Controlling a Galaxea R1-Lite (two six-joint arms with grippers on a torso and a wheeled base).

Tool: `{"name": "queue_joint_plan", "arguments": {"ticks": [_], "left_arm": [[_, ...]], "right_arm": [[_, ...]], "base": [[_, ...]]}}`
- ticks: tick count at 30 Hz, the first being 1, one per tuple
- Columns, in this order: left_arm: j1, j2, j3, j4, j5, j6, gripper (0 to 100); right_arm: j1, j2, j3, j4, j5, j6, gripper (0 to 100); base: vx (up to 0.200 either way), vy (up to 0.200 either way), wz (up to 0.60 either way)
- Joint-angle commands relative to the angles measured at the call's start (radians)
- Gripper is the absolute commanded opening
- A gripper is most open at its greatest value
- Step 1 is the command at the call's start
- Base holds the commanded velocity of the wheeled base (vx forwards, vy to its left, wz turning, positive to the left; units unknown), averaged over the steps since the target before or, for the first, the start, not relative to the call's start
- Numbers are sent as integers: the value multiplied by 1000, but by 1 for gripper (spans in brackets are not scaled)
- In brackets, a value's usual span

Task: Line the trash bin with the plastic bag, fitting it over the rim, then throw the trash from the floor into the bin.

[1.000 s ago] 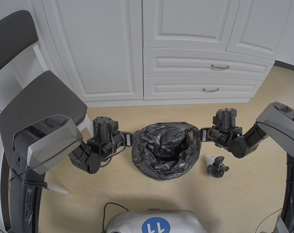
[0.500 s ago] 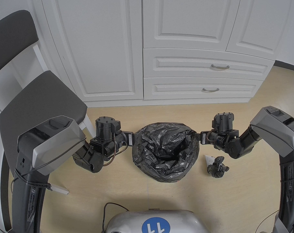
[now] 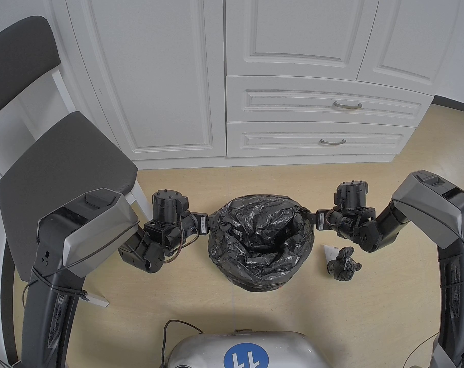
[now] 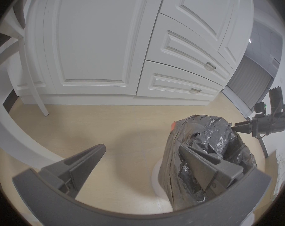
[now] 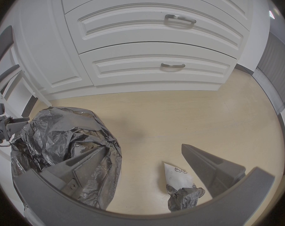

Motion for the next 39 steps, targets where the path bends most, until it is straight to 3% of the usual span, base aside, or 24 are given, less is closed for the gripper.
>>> {"name": "queue_joint_plan", "arguments": {"ticks": [1, 13, 22, 39], "left_arm": [[14, 5, 29, -3, 1, -2, 100], [0, -110, 43, 21, 2, -1, 100], [-40, -99, 83, 8, 2, -1, 100], [5, -35, 69, 9, 2, 1, 100]], "right_arm": [[0, -10, 8, -3, 0, 0, 100], [17, -71, 65, 6, -1, -9, 100], [17, -149, 129, 8, 2, -32, 100], [17, -191, 161, 8, 2, -53, 100]], "base": [[0, 0, 0], [0, 0, 0], [0, 0, 0], [0, 0, 0]]}}
